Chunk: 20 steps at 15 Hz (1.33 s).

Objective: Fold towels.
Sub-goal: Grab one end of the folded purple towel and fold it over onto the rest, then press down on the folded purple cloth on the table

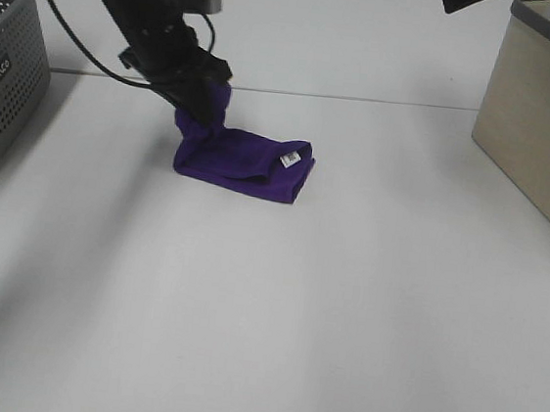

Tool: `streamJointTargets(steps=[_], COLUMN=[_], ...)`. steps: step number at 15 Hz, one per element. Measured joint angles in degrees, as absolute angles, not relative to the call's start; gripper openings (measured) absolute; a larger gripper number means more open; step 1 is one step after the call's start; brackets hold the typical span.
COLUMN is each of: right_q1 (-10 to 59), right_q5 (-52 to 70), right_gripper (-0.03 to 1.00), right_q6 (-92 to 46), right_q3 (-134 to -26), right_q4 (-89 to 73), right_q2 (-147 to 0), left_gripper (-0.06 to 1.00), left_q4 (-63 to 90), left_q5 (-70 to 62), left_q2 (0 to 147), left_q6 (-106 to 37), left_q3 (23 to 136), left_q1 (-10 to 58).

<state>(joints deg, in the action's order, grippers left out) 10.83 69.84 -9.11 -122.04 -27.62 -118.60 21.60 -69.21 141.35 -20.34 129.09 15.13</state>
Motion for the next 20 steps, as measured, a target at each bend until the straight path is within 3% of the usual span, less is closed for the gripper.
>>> streamJointTargets(steps=[5, 6, 7, 9, 10, 14, 19, 20], right_q1=[10.8, 10.8, 10.8, 10.8, 10.8, 10.8, 10.8, 10.8], right_q5=[69.9, 69.9, 69.9, 69.9, 70.0, 69.8, 69.8, 69.9], right_gripper=[0.98, 0.98, 0.98, 0.98, 0.98, 0.98, 0.98, 0.98], right_q6=[-9.6, -9.6, -9.6, -9.6, -9.6, -9.6, -9.6, -9.5], right_q3=[-122.0, -122.0, -122.0, -122.0, -122.0, -119.9, -103.4, -96.1], right_q4=[-28.0, -28.0, -28.0, -28.0, -27.5, -24.7, -20.7, -20.5], right_q2=[-117.0, -117.0, -116.8, -116.3, -115.3, -109.4, -97.5, -92.5], left_gripper=[0.04, 0.1, 0.48, 0.74, 0.82, 0.85, 0.85, 0.85], left_q4=[21.6, 22.2, 26.1, 29.1, 29.4, 26.3, 5.2, 0.0], left_q5=[-63.4, -61.4, -59.6, -59.8, -60.8, -68.8, -69.3, -69.4], left_q2=[143.8, 144.2, 144.4, 144.4, 143.9, 136.1, 125.0, 120.9], left_q6=[-17.5, -17.2, -17.2, -17.2, -17.2, -20.2, -13.6, -11.1], left_q3=[129.1, 129.1, 129.0, 129.0, 129.0, 129.0, 129.0, 129.0], left_q1=[23.1, 23.4, 23.7, 23.7, 23.7, 21.7, 14.0, 9.5])
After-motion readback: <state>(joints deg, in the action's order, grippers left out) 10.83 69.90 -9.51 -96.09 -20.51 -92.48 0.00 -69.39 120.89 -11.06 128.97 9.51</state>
